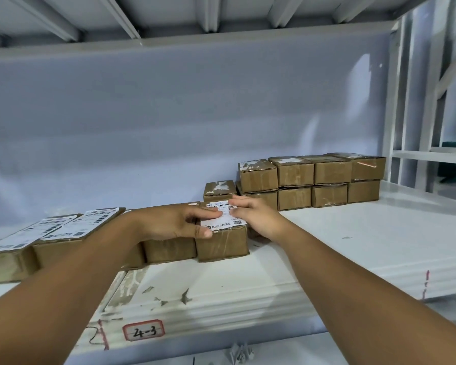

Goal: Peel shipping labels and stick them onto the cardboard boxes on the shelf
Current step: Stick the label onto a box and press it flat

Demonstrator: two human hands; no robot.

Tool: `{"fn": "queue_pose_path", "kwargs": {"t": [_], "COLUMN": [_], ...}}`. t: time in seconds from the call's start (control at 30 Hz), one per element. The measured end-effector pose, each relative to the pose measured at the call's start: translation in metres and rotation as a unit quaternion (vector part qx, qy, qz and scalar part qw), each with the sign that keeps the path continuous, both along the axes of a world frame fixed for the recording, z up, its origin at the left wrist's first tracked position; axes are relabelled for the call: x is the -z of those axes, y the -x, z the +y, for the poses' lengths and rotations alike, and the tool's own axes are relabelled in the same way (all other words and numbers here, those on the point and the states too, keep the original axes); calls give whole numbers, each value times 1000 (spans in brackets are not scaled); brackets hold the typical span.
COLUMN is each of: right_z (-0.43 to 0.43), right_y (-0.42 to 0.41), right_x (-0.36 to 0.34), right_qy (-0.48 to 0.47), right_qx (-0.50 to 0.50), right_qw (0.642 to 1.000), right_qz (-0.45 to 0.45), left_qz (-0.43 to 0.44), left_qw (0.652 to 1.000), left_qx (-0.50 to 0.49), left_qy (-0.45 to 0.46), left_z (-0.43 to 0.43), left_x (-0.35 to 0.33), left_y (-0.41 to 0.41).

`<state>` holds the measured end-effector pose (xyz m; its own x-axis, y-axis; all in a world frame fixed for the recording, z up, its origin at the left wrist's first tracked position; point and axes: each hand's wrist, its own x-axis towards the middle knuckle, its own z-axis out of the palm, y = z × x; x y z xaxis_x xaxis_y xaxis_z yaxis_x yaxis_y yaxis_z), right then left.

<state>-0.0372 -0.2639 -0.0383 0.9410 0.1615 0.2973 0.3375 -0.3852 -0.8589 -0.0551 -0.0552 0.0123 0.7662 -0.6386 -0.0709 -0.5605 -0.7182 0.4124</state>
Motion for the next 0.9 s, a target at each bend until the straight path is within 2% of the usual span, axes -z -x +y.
{"fn": "queue_pose_path", "kwargs": {"t": [0.07, 0.2, 0.3, 0.4, 0.5, 0.67, 0.77, 0.9], "right_z": [0, 0, 1, 2, 3, 4, 3, 4], "right_y": [0, -1, -1, -1, -3, -8, -10, -10], "right_x": [0, 3, 4, 2, 2, 4, 4, 3], "right_qy": [11, 21, 21, 43, 68, 74, 65, 52], "right_qx": [5, 42, 77, 98, 143, 139, 138, 139], "right_qw": [1000, 999, 996, 990, 979, 978, 981, 984], "right_qz": [-5, -22, -49, -92, -129, -135, -117, -103], "left_qz": [10, 54, 6, -72, -115, -159, -160, -159], "left_qw": [1000, 996, 989, 965, 953, 954, 955, 951], "left_qx": [10, -13, -75, -174, -236, -243, -226, -253], "left_qy": [-26, 63, 128, 183, 149, -78, -104, -77], "left_z": [1, -5, -17, -41, -67, -101, -113, -115], "left_x": [0, -12, -22, -25, -28, -18, -15, -15], "left_y": [-2, 4, -5, -36, -68, -94, -95, -95]}}
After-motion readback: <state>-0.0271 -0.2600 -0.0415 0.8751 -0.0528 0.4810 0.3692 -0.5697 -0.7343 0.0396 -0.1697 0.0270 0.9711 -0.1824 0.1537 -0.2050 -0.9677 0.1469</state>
